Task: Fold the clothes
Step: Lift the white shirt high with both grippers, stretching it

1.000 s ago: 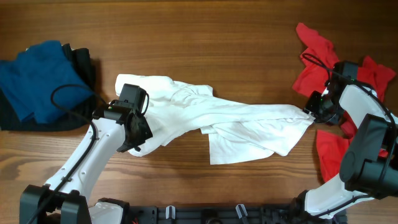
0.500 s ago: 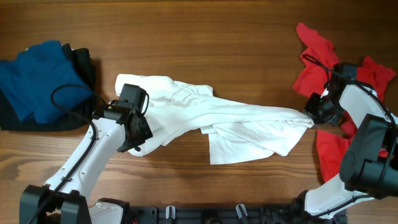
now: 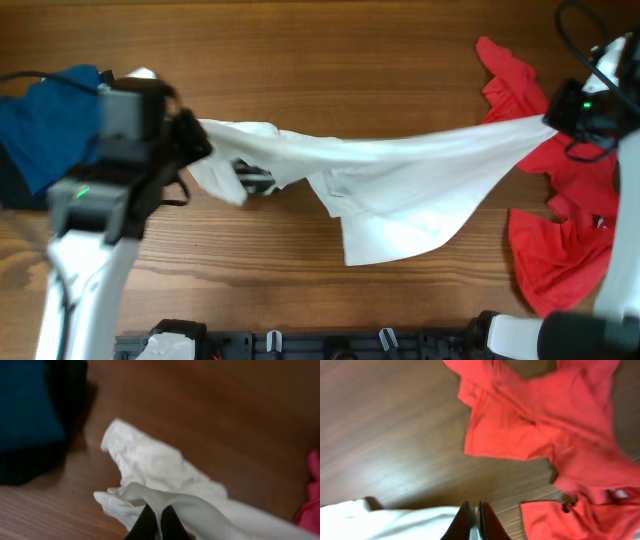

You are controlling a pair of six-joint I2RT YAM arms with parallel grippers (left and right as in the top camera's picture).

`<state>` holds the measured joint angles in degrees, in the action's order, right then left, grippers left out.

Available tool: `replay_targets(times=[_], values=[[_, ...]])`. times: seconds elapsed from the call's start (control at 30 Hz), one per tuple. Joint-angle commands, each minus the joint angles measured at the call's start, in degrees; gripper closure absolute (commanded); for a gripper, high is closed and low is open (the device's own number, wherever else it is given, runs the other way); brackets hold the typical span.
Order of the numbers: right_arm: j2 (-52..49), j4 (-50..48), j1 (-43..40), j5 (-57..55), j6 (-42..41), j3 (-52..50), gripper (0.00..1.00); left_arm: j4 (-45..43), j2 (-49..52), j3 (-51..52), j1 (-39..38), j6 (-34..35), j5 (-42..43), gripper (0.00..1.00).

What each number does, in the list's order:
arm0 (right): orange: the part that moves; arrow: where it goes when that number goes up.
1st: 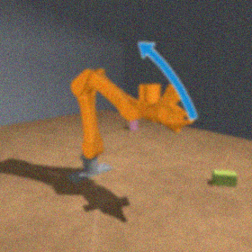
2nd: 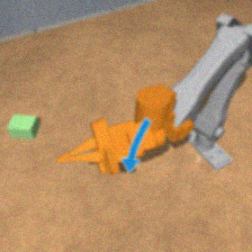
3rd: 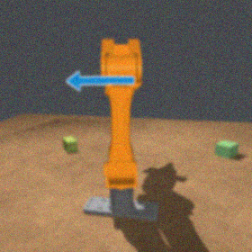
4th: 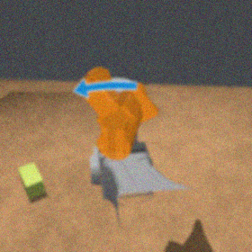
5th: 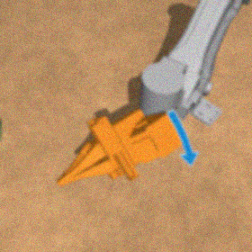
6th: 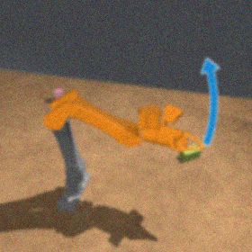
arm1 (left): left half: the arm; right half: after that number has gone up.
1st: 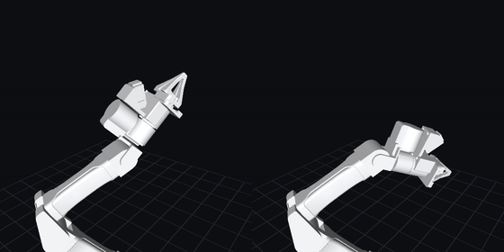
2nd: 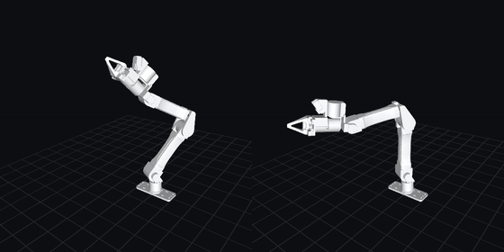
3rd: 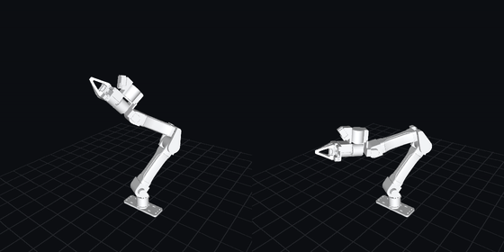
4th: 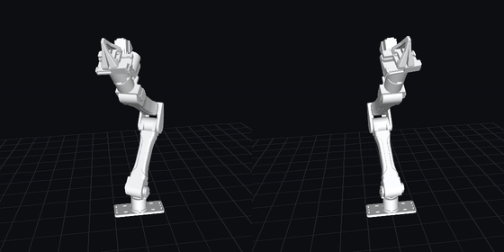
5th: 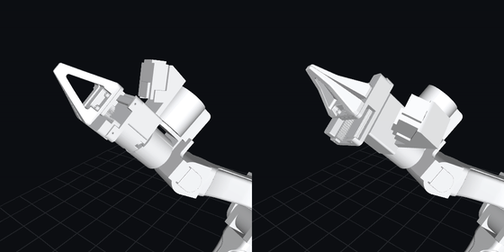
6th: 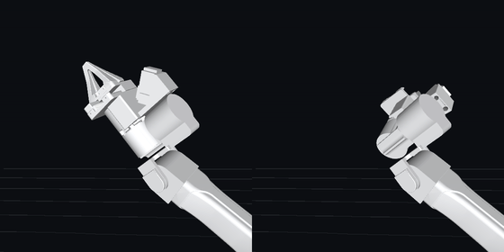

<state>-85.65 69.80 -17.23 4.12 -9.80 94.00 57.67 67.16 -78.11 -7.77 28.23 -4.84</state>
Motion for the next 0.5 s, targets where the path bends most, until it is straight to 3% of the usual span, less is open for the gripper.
replay_targets(times=[0.0,0.23,0.47], values=[[5.53,1.22,-0.04,0.63,2.82,2.78,0.96,0.26,-3.28,-6.43,4.96,-1.25,-0.33,0.96],[12.7,0.85,-0.04,0.7,4.28,2.78,0.96,0.22,-7.08,-8.66,15.15,-1.14,4.9,0.96],[17.11,0.61,-0.04,0.9,4.31,4.02,0.96,-0.15,-9.51,-8.66,23.98,-0.81,24.09,0.96]])
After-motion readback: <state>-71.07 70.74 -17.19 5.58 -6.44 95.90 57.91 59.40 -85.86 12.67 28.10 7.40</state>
